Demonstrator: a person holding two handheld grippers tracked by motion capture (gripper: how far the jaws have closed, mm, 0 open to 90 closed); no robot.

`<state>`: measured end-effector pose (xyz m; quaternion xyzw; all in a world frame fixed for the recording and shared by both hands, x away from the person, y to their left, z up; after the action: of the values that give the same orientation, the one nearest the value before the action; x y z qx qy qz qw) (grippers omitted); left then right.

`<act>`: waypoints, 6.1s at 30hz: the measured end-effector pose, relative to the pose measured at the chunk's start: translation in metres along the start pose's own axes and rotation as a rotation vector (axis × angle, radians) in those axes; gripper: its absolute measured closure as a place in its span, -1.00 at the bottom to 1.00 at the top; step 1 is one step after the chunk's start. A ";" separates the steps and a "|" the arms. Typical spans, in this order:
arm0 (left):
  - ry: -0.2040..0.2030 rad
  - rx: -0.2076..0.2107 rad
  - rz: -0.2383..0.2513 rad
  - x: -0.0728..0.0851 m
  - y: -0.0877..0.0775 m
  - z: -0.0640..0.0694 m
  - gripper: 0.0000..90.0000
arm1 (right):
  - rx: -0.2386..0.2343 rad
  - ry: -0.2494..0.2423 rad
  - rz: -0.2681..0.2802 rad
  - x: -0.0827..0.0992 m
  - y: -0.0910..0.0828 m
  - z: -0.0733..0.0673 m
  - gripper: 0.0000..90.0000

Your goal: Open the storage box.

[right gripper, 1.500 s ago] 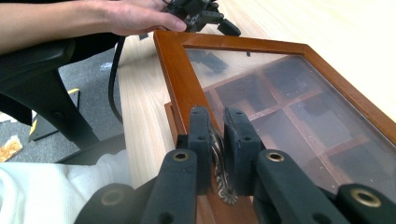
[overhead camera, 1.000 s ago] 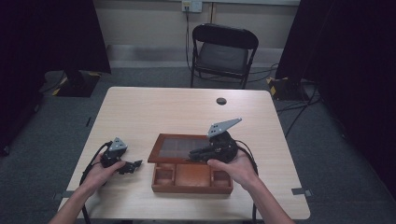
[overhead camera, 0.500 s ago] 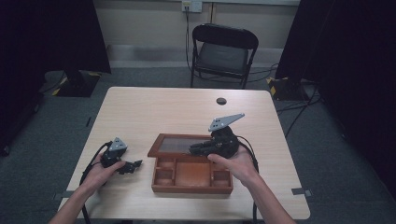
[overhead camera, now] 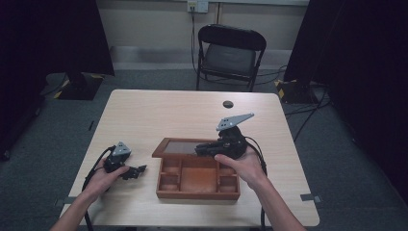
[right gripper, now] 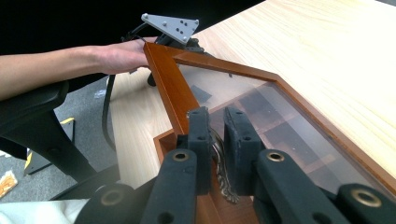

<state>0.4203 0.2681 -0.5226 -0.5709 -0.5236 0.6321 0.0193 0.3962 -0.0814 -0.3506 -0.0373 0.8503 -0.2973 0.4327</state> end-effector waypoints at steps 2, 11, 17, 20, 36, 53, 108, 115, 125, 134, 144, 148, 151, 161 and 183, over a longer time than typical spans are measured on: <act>0.001 0.000 0.000 0.000 0.000 0.000 -0.82 | -0.001 0.005 0.001 -0.001 0.000 0.000 0.83; 0.001 0.002 -0.002 0.000 0.000 0.000 -0.82 | -0.002 0.012 0.007 -0.006 -0.001 0.002 0.83; 0.001 0.002 -0.002 0.000 0.000 0.000 -0.82 | -0.001 0.012 0.004 -0.009 -0.002 0.002 0.83; 0.000 0.000 0.000 0.000 0.000 0.000 -0.82 | -0.003 0.014 0.012 -0.011 -0.003 0.003 0.83; 0.001 0.002 -0.002 0.000 0.000 0.000 -0.82 | -0.015 0.022 0.030 -0.018 -0.004 0.007 0.83; 0.001 0.003 -0.004 0.000 0.000 0.000 -0.82 | -0.022 0.029 0.025 -0.027 -0.006 0.011 0.84; 0.002 0.003 -0.002 0.000 0.000 0.000 -0.82 | -0.031 0.051 0.024 -0.034 -0.006 0.015 0.84; 0.002 0.003 -0.003 0.000 0.000 0.000 -0.82 | -0.031 0.050 0.024 -0.034 -0.006 0.015 0.84; 0.001 0.003 -0.003 0.000 0.000 0.000 -0.82 | -0.031 0.052 0.025 -0.034 -0.007 0.015 0.84; 0.001 0.003 -0.003 0.000 0.000 0.000 -0.82 | -0.031 0.050 0.025 -0.034 -0.007 0.015 0.84; 0.002 0.003 -0.003 0.000 0.000 0.000 -0.82 | -0.032 0.050 0.024 -0.034 -0.006 0.015 0.84; 0.002 0.002 -0.004 0.000 0.000 0.000 -0.82 | -0.032 0.049 0.024 -0.034 -0.006 0.015 0.84; 0.002 0.003 -0.003 0.000 0.000 0.000 -0.82 | -0.031 0.049 0.024 -0.034 -0.006 0.015 0.84; 0.001 0.004 -0.002 0.000 0.000 0.000 -0.82 | -0.032 0.049 0.024 -0.034 -0.006 0.015 0.84; 0.001 0.004 -0.002 0.000 0.000 0.000 -0.82 | -0.031 0.050 0.025 -0.034 -0.007 0.016 0.84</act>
<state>0.4204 0.2683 -0.5225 -0.5706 -0.5231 0.6327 0.0214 0.4276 -0.0836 -0.3299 -0.0262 0.8658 -0.2794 0.4143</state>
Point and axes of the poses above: each handheld gripper's, and its own axes: y roughly forward along the jaws, x roughly out of its underside, z roughly to its right, the point moved 3 cm from there along y, roughly forward along the jaws, and after that the axes turned 15 degrees about y, right-handed, at the moved point
